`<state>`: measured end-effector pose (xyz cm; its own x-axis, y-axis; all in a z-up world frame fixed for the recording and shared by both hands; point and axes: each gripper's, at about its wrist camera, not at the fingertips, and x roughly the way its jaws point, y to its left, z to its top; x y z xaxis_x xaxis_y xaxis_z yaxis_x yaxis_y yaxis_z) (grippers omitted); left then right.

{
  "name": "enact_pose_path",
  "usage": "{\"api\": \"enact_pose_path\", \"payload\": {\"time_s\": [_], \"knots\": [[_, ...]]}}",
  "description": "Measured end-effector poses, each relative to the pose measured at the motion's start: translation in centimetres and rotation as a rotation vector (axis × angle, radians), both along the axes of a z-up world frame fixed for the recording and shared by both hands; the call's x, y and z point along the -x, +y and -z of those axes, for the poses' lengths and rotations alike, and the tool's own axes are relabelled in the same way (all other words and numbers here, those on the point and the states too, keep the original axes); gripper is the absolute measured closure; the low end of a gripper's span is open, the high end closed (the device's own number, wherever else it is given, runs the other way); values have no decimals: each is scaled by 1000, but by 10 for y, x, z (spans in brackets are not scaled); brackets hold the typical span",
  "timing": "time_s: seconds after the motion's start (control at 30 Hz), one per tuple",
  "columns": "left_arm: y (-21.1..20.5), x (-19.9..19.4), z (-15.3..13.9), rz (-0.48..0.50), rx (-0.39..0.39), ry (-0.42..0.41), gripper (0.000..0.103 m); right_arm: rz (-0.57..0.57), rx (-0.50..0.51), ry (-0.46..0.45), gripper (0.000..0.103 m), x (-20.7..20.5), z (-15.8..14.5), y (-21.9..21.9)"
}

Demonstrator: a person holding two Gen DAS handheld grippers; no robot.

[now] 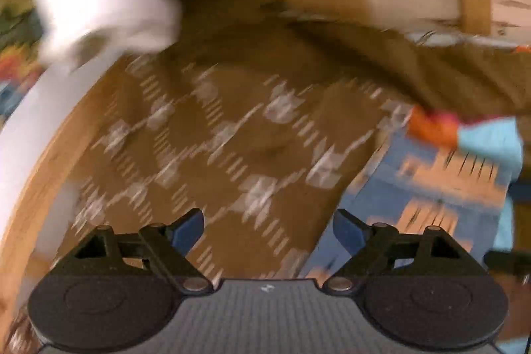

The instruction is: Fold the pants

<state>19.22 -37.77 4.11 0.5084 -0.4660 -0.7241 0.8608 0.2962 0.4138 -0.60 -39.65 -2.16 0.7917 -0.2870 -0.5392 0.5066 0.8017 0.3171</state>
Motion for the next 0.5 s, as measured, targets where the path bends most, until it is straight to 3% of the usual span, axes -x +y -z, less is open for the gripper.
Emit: {"api": "enact_pose_path", "payload": {"time_s": [0.1, 0.2, 0.37, 0.5], "knots": [[-32, 1, 15, 20, -36, 40, 17, 33, 4, -1, 45, 4, 2, -4], [-47, 2, 32, 0, -69, 4, 15, 56, -15, -16, 52, 6, 5, -9], [-35, -7, 43, -55, -47, 33, 13, 78, -77, -52, 55, 8, 8, -15], [-29, 3, 54, -49, -82, -17, 13, 88, -160, -97, 55, 9, 10, -22]]}}
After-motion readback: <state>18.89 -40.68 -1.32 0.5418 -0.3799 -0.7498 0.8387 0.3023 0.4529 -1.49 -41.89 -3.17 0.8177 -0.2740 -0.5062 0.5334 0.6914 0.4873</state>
